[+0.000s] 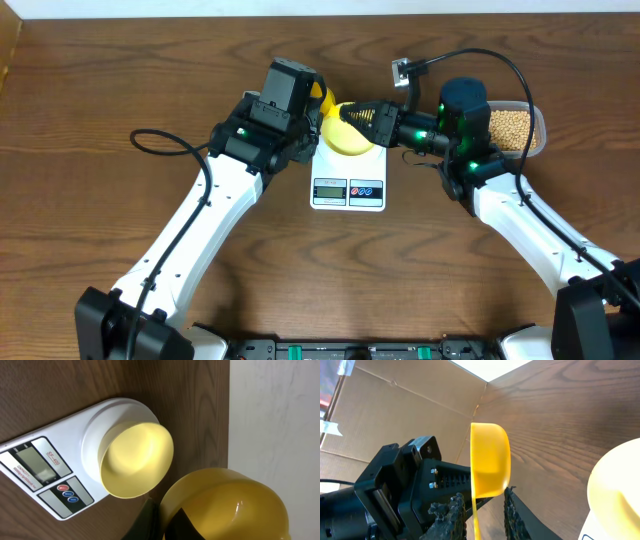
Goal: Scoop item into bowl and weigh 50g on scale
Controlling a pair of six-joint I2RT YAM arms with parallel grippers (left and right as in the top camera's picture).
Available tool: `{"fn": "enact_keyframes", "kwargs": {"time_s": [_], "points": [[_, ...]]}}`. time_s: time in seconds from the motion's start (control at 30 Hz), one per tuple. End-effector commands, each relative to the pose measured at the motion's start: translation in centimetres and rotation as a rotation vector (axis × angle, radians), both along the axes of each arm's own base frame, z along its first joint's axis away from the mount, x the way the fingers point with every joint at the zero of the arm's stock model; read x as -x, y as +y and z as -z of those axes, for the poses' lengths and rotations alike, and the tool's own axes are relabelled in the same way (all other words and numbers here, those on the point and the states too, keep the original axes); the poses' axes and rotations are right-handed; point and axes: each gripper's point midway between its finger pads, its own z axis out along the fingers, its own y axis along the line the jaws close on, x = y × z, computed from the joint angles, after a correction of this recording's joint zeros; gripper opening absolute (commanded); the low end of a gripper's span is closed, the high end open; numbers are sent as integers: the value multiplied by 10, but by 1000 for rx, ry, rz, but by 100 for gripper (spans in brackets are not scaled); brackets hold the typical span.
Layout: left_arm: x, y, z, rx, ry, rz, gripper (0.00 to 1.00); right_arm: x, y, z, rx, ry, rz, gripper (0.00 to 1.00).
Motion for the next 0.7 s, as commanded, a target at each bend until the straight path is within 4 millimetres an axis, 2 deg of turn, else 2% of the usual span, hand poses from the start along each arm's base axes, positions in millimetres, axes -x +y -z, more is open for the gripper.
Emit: {"fn": "enact_keyframes", "kwargs": {"time_s": [0.0,0.1,0.2,0.37,0.4,0.43,0.53,0.6,0.67], "points": [[-1,-1,2,7,8,-16,8,-3,3,-5,-7,-1,2,24],[-1,-1,2,7,7,-16,8,-3,3,-5,-7,-1,3,18],[-1,-1,2,6,7,-15,7,-3,3,-5,-7,-1,3,3],[1,-1,3,3,14,-14,8,-3,3,-4,-5,3,5,1],[1,0,4,1,19,-15,17,-4,2,-3,-2,9,10,1],[2,0,5,-2,24,-15,33,-5,1,-1,4,15,21,1],[3,1,5,-6,28,-15,67,-8,-2,5,22,38,51,1],[3,2,5,-22,19,1,75,-12,-7,9,38,43,76,1],[1,6,5,-68,-1,21,77,-16,-13,12,48,44,92,1]]}}
